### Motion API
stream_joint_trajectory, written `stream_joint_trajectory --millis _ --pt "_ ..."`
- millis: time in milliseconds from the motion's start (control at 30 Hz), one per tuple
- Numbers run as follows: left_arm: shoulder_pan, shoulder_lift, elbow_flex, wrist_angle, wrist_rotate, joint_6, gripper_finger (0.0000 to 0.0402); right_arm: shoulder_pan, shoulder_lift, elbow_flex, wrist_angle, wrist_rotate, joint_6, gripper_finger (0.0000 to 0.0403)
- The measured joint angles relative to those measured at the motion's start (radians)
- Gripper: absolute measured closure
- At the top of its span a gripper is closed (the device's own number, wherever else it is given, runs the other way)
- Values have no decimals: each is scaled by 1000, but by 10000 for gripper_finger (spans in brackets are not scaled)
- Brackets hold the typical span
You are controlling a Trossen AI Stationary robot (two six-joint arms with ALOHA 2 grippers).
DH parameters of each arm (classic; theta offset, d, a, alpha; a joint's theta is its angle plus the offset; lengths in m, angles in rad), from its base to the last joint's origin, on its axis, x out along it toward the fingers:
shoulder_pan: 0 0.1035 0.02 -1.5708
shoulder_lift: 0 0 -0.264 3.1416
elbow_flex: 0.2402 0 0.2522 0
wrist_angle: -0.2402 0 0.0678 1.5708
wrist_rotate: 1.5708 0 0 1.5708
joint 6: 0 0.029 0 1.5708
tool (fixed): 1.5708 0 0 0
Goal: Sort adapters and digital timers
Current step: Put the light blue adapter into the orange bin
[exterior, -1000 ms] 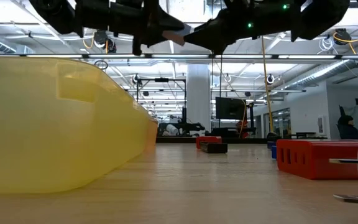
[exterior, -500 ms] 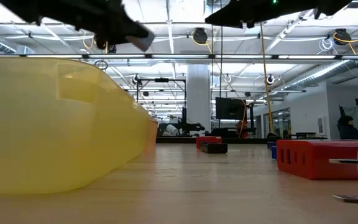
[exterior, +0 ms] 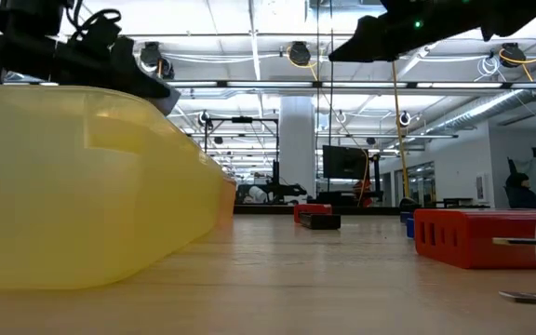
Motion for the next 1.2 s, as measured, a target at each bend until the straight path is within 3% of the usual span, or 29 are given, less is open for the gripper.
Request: stream_joint_trajectory --millis 167,400,600,800,1067,1200 --pt "41 -1 -13 -49 13 -62 283 -89 -6 0 -70 -234 96 139" --pt "97 0 -13 -177 18 -184 273 -198 -6 0 -104 -465 195 151" --pt "135 0 -13 -275 49 -302 282 -219 -6 0 -105 -463 195 152" --pt "152 42 -13 -312 106 -360 257 -218 -6 0 -94 -464 182 152" --pt "152 188 -13 -162 115 -372 282 -218 -6 0 -65 -464 163 152" --pt "152 245 -14 -111 116 -342 261 -218 -6 0 -61 -464 159 152"
